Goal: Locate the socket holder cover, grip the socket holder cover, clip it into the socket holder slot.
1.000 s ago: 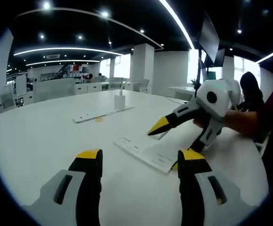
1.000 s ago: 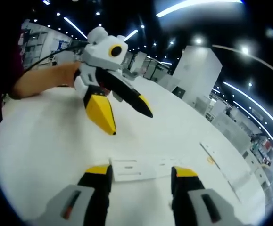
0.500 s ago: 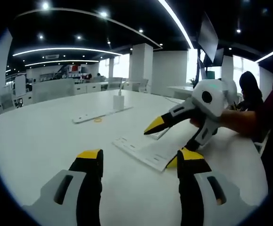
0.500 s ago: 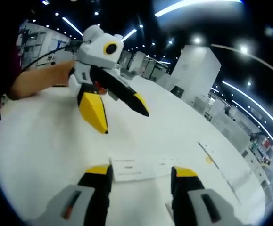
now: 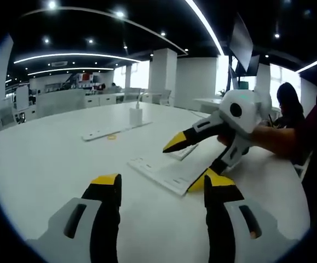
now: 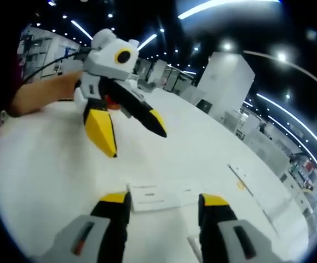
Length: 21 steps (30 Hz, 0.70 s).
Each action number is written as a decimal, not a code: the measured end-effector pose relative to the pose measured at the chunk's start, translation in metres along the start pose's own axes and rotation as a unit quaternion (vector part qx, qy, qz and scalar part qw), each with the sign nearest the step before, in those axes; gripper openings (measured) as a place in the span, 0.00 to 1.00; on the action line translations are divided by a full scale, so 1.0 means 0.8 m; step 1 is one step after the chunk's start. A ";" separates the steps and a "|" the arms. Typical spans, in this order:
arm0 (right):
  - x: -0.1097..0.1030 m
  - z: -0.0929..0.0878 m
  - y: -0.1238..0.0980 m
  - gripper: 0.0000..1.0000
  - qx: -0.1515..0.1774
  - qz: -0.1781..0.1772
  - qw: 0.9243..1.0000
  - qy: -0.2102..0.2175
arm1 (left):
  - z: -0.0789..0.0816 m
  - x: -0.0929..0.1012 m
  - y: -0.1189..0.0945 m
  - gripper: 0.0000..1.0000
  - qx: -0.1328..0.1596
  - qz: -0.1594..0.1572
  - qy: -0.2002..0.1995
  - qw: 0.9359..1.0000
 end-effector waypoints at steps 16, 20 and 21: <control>0.005 -0.003 0.002 0.51 0.002 -0.001 1.000 0.005 | -0.002 0.002 0.002 0.61 -0.005 -0.002 0.000 1.000; 0.008 -0.004 0.002 0.51 0.002 -0.003 1.000 0.005 | -0.002 0.002 0.002 0.61 -0.007 -0.002 0.002 1.000; 0.009 -0.004 0.002 0.51 0.002 -0.003 1.000 0.006 | -0.002 0.002 0.002 0.61 -0.006 -0.002 0.002 1.000</control>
Point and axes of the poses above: the point that each gripper's makers call its tool centre point, and the gripper's own axes: y roughly forward along the fingers, x roughly to its right, z roughly out of its top, the point moved 3 cm from there along -y, roughly backward along the fingers, and after that the axes turned 11 degrees about z, right-handed, at the moved point
